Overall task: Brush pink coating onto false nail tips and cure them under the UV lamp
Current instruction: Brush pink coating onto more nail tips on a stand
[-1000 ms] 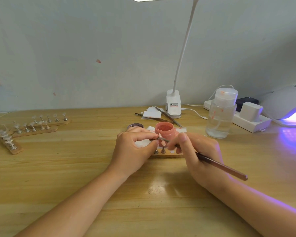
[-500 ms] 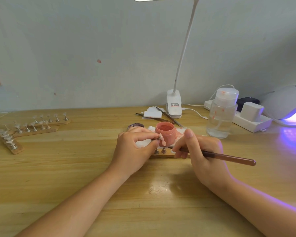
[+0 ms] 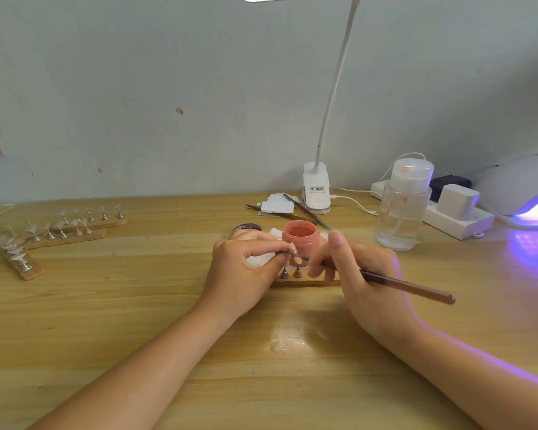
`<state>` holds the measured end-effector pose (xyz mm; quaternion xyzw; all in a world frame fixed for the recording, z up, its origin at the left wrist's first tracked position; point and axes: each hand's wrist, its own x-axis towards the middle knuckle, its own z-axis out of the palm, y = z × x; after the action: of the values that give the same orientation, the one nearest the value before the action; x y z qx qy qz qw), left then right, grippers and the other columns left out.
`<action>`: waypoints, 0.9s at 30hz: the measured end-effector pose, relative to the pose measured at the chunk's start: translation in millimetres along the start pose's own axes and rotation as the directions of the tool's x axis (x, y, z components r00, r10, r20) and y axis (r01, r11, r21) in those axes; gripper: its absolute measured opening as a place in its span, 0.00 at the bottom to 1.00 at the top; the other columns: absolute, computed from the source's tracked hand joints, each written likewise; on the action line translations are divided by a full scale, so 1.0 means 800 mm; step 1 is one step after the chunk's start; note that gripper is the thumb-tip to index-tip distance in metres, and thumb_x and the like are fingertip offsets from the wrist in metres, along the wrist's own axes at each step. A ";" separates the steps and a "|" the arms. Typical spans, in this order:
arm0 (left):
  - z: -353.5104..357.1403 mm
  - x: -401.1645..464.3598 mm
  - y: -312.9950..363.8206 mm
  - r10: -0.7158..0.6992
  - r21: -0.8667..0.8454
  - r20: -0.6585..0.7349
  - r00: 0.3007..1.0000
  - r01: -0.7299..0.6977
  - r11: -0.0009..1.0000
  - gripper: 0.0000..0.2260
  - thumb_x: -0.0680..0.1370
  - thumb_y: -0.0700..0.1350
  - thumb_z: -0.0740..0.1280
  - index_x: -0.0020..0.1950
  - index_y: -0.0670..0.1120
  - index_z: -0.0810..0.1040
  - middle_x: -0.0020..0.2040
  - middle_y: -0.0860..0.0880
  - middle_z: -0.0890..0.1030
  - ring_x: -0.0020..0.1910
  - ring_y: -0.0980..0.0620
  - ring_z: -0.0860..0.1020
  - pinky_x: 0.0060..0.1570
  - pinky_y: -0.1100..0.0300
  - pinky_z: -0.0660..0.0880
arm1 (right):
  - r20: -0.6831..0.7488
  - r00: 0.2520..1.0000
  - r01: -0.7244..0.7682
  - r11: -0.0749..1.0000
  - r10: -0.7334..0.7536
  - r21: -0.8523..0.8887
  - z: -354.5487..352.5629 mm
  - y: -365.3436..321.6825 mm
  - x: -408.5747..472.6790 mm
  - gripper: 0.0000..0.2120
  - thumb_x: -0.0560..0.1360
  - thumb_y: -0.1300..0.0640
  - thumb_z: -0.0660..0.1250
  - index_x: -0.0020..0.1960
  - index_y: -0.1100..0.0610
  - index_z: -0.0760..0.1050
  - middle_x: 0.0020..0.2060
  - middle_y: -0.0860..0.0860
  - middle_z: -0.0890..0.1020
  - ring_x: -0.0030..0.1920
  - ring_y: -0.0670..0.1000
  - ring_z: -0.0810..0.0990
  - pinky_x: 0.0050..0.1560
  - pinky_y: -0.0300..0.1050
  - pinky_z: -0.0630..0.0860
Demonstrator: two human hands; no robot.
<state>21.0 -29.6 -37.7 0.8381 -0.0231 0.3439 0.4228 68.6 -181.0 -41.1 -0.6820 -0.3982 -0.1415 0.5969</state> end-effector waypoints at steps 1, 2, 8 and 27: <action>0.000 0.000 0.000 0.002 -0.003 0.005 1.000 -0.002 1.000 0.08 0.70 0.37 0.72 0.39 0.50 0.83 0.40 0.53 0.83 0.47 0.58 0.77 0.58 0.49 0.68 | -0.015 1.000 -0.019 1.000 0.020 0.025 -0.001 0.000 -0.001 0.21 0.75 0.45 0.53 0.32 0.53 0.77 0.27 0.50 0.80 0.30 0.43 0.77 0.35 0.37 0.72; -0.001 0.000 0.000 0.004 -0.008 0.010 1.000 -0.004 1.000 0.08 0.70 0.37 0.72 0.39 0.51 0.83 0.40 0.54 0.83 0.47 0.58 0.77 0.58 0.51 0.68 | -0.027 0.999 -0.020 0.999 0.021 0.037 -0.001 0.000 -0.001 0.21 0.75 0.45 0.53 0.32 0.53 0.77 0.27 0.51 0.80 0.30 0.43 0.77 0.35 0.37 0.72; 0.001 0.001 -0.004 0.026 -0.001 0.011 1.000 -0.026 1.000 0.07 0.69 0.37 0.73 0.41 0.49 0.84 0.40 0.52 0.83 0.46 0.56 0.77 0.55 0.56 0.68 | 0.008 0.999 -0.052 0.998 0.052 0.037 0.001 -0.003 0.000 0.19 0.77 0.50 0.56 0.33 0.53 0.78 0.29 0.50 0.81 0.30 0.44 0.76 0.35 0.37 0.71; -0.001 0.002 -0.006 0.083 -0.047 -0.006 0.996 -0.084 0.995 0.09 0.69 0.35 0.72 0.39 0.50 0.82 0.37 0.54 0.82 0.42 0.57 0.79 0.50 0.73 0.67 | -0.041 0.994 -0.090 0.985 0.097 0.144 0.001 -0.007 -0.001 0.23 0.76 0.45 0.55 0.30 0.54 0.78 0.27 0.54 0.80 0.26 0.45 0.75 0.31 0.36 0.71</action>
<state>23.2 -25.7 -40.2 0.8255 -0.0655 0.3622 0.4278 63.7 -180.9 -37.5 -0.6524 -0.3604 -0.1007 0.6590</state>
